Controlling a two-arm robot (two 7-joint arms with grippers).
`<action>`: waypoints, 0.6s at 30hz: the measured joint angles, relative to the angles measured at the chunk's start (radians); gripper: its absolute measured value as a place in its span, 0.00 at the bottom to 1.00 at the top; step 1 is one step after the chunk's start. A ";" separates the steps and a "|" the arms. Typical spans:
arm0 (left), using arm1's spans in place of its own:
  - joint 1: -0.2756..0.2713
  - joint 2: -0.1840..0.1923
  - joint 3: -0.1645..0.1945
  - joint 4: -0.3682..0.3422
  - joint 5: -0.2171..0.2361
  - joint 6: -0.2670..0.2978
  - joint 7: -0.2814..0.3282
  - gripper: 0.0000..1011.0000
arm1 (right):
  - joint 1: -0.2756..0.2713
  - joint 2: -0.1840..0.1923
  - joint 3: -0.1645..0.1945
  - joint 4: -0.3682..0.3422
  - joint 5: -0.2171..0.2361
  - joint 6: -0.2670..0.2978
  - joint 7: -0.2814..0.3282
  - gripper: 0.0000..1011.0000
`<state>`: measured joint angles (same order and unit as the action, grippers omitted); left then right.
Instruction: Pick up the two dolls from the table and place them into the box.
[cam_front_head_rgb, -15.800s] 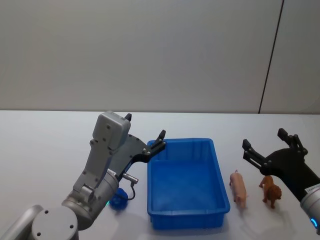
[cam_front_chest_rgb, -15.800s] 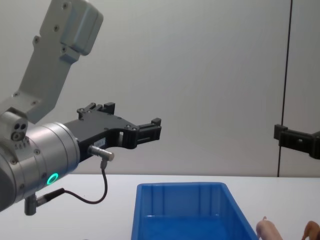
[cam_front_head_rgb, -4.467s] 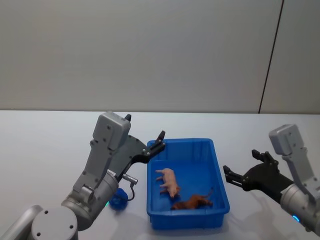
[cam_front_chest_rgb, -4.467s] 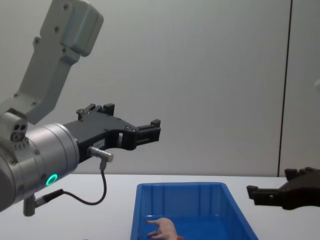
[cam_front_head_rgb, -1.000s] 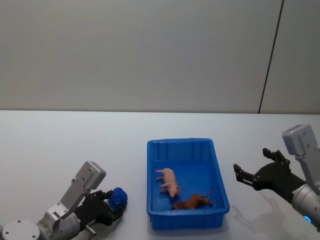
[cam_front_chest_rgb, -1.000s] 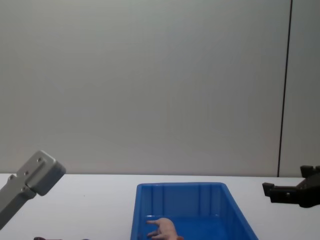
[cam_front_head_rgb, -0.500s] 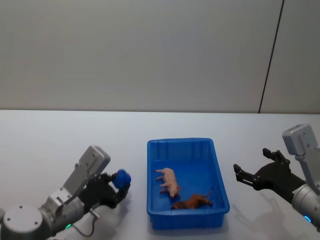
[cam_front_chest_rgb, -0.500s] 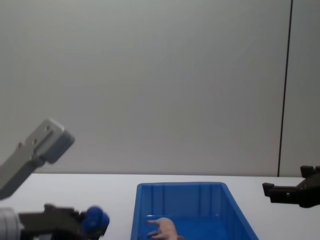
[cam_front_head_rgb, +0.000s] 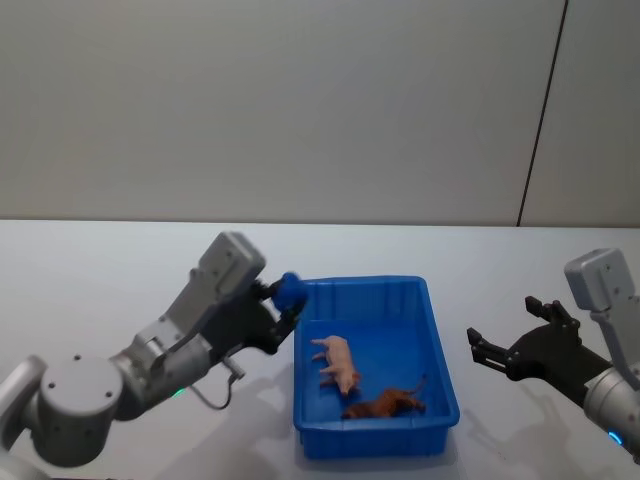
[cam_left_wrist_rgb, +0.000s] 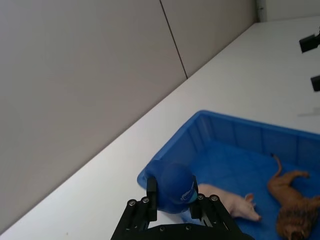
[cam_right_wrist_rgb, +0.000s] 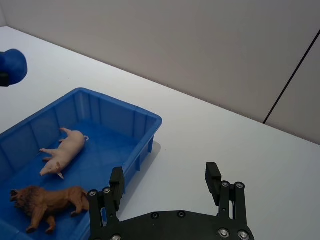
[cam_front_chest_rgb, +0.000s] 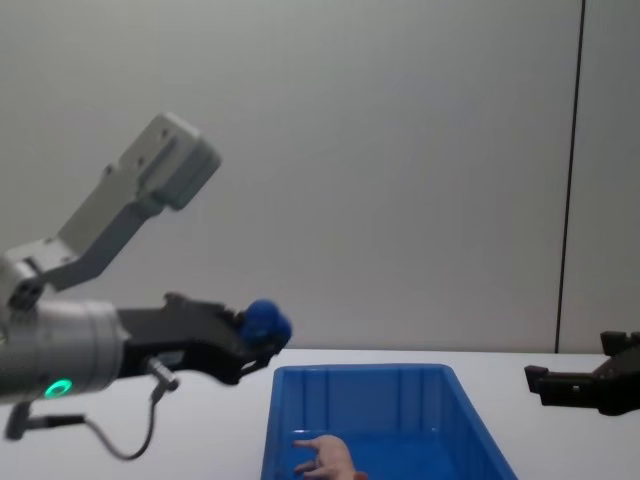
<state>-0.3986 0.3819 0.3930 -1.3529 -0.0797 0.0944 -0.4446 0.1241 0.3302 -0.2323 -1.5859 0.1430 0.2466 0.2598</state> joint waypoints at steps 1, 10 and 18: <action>-0.002 -0.002 0.001 -0.001 0.002 0.000 0.000 0.34 | 0.000 0.000 0.000 0.000 0.000 0.000 0.000 0.99; -0.034 -0.041 0.021 -0.014 0.010 0.003 -0.009 0.55 | 0.000 0.000 0.000 0.000 0.000 0.000 0.000 0.99; -0.036 -0.056 0.033 -0.030 0.000 -0.006 0.002 0.83 | 0.000 0.000 0.000 0.000 0.000 0.000 0.000 0.99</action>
<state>-0.4342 0.3263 0.4262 -1.3824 -0.0799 0.0885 -0.4426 0.1241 0.3302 -0.2323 -1.5859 0.1430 0.2466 0.2599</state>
